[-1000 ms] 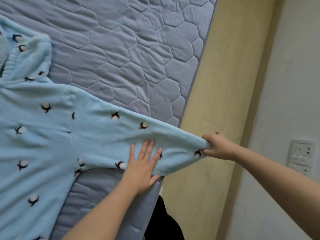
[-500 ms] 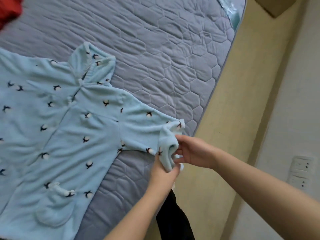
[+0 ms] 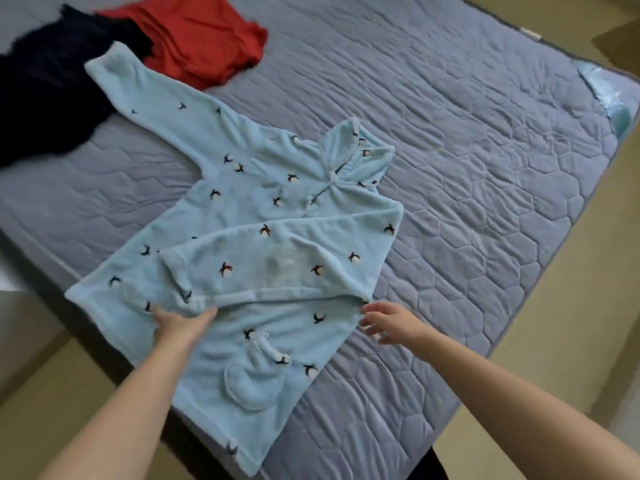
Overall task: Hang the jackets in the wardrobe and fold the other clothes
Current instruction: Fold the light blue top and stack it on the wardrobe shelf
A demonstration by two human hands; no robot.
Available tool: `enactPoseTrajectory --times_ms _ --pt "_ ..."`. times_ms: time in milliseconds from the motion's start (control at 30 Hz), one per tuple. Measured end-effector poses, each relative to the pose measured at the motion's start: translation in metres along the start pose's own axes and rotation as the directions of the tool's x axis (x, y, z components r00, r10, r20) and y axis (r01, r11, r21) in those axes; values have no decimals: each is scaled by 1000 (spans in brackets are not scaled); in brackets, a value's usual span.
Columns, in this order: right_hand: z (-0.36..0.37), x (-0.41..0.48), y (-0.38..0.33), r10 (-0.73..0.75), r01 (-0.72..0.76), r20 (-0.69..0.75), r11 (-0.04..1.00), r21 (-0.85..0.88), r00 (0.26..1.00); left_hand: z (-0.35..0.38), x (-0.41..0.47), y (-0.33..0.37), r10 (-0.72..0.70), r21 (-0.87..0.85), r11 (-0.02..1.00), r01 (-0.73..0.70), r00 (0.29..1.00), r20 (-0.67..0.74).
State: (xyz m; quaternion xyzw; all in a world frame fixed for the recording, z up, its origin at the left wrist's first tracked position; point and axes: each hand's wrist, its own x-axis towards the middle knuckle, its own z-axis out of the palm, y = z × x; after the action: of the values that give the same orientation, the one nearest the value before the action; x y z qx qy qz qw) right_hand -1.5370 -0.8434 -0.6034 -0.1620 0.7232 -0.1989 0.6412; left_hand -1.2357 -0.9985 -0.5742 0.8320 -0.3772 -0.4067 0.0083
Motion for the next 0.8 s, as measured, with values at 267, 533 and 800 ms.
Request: enactPoseTrajectory --times_ms 267,533,800 --pt "-49 93 -17 -195 12 -272 832 -555 942 150 -48 -30 -107 -290 900 325 810 577" --pt "-128 179 -80 -523 236 -98 534 -812 847 289 -56 12 128 -649 712 269 858 497" --pt "-171 218 -124 -336 89 -32 338 -937 941 318 -37 3 -3 -625 628 464 804 594"
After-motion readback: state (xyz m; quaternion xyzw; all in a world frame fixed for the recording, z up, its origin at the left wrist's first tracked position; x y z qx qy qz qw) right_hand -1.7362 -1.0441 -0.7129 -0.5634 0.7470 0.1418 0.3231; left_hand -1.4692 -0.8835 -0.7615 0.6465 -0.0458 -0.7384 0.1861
